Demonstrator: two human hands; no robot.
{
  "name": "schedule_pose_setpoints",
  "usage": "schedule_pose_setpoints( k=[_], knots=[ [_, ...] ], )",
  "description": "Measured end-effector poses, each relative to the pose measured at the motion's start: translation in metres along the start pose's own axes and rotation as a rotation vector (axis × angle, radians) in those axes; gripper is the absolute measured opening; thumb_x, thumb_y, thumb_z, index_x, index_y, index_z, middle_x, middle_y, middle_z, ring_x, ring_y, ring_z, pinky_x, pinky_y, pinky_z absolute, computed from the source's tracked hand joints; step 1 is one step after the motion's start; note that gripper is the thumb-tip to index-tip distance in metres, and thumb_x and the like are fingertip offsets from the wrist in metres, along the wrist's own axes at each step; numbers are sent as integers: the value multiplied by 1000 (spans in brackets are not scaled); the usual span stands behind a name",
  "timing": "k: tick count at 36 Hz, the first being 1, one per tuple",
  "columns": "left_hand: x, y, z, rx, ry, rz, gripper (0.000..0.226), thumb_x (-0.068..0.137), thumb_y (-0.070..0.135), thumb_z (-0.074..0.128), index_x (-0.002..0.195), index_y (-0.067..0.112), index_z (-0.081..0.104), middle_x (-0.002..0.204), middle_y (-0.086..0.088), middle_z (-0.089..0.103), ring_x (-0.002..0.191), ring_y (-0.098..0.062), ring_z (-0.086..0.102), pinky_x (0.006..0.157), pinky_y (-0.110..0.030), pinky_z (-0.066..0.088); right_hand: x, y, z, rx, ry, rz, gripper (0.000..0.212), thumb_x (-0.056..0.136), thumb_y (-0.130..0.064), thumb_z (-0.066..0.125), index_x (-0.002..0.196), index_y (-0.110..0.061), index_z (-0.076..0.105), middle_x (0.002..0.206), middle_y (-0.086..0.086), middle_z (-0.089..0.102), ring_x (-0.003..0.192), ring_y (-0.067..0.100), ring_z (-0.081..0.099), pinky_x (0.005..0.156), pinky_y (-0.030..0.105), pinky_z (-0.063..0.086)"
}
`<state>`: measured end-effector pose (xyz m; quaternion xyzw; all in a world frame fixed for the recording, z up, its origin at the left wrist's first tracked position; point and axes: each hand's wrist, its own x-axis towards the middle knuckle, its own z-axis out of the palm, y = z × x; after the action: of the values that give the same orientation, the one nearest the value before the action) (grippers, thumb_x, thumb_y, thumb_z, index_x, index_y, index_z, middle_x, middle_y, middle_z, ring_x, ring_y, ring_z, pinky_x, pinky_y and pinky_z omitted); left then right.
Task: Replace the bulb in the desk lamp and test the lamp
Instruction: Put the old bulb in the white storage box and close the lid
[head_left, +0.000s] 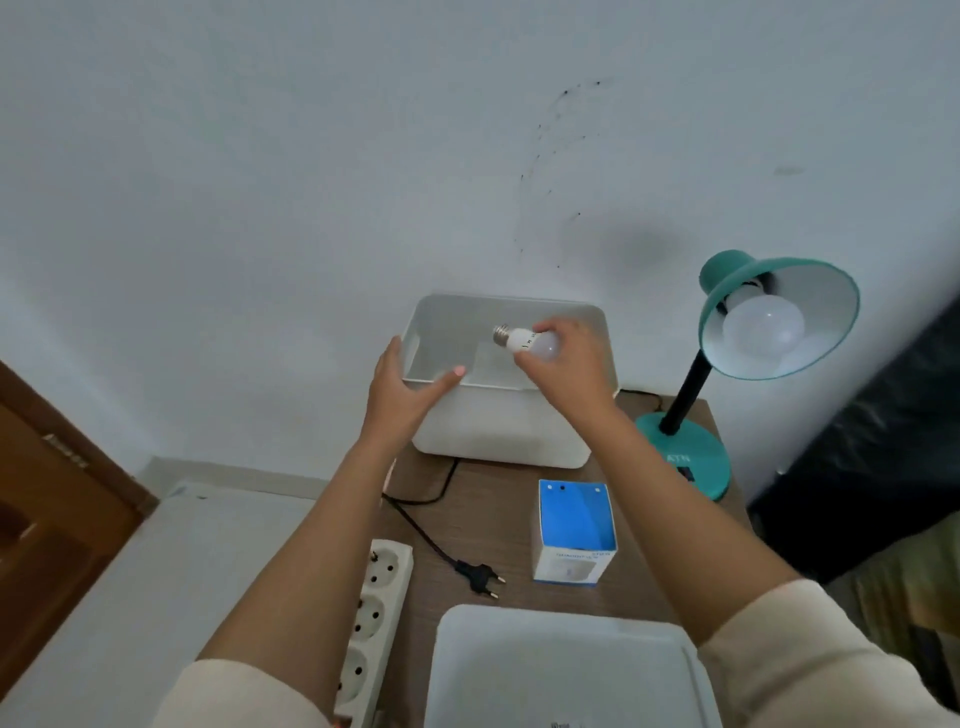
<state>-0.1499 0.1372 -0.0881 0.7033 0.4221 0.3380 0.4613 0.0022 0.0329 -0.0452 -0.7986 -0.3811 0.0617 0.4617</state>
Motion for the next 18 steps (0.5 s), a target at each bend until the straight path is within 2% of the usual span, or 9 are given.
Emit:
schedule_pose_setpoints(
  k=[3,5,6,10,13,15,18],
  knots=[
    [4,-5,-2,-7,-18,-10,106,63,51,78,147,21,20,152,1,28,136,-17,32,110,-37,33,20,4,9,-28,-98,22,34,75,-18,70,107,-9,63,111,11,59,91,23,57,63,25,42],
    [5,-8,-1,-23,-29,-4,108,61,51,79,147,21,20,152,1,28,136,-16,32,110,-36,33,29,8,12,-39,-139,41,34,74,-16,70,106,-9,63,107,11,60,82,21,55,54,25,42],
    [5,-9,-1,-29,-29,3,108,62,50,79,147,22,20,152,1,28,136,-16,32,109,-34,33,33,10,14,-54,-147,43,32,74,-16,70,105,-9,63,106,12,61,80,20,55,54,26,41],
    [5,-10,0,-38,-19,19,107,62,50,78,147,21,20,152,1,27,137,-15,30,109,-32,31,47,18,19,-111,-184,50,31,75,-14,70,104,-10,63,107,13,62,82,19,52,66,27,38],
    [4,-12,0,-43,-18,17,107,62,51,79,147,22,20,153,2,26,138,-15,28,112,-36,30,55,25,25,-185,-256,66,36,78,-17,68,112,-10,58,120,15,53,102,26,52,74,27,38],
    [4,-12,0,-48,-23,14,107,62,50,79,147,22,20,153,3,26,138,-14,27,112,-34,28,56,28,27,-242,-318,111,40,82,-24,66,117,-9,53,127,16,46,117,32,46,88,32,41],
    [5,-11,0,-51,-25,11,109,60,53,78,146,22,20,153,3,26,138,-15,28,113,-37,29,55,31,28,-285,-386,159,48,84,-31,63,124,-9,47,133,16,39,124,35,39,103,39,37]
  ],
)
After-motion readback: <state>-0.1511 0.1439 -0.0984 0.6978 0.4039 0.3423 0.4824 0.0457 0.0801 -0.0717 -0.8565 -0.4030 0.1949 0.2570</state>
